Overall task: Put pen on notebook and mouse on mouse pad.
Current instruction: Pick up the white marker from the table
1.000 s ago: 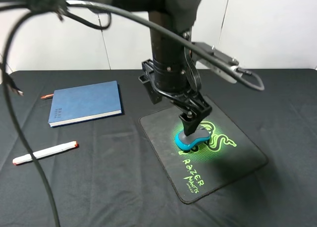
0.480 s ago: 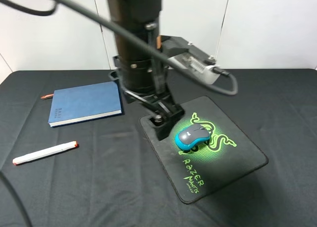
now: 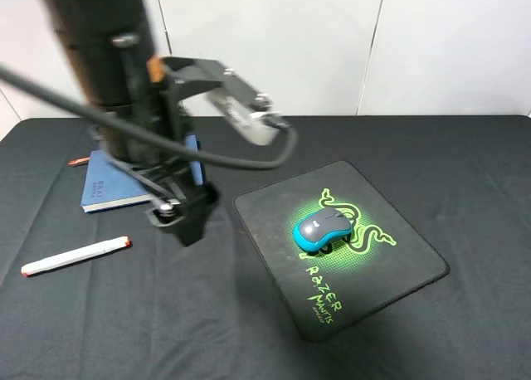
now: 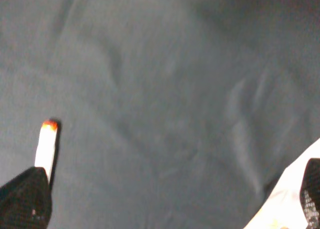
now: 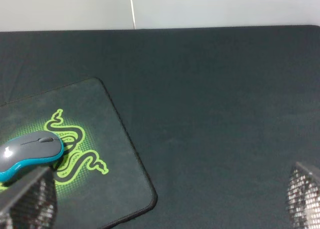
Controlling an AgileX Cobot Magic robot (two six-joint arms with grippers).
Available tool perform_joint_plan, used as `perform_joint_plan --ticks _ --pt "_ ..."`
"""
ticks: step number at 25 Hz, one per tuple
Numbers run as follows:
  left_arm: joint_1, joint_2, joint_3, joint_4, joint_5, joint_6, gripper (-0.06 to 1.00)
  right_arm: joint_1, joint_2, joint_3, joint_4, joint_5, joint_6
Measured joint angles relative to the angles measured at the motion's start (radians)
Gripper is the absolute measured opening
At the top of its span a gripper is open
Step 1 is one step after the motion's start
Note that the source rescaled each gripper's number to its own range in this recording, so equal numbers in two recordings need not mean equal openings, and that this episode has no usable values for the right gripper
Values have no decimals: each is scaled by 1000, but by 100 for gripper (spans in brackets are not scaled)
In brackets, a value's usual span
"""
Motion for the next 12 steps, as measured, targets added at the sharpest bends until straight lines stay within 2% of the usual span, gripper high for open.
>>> perform_joint_plan --ticks 12 --pt "181 -239 291 2 1 29 100 0 0 0 0 0 2"
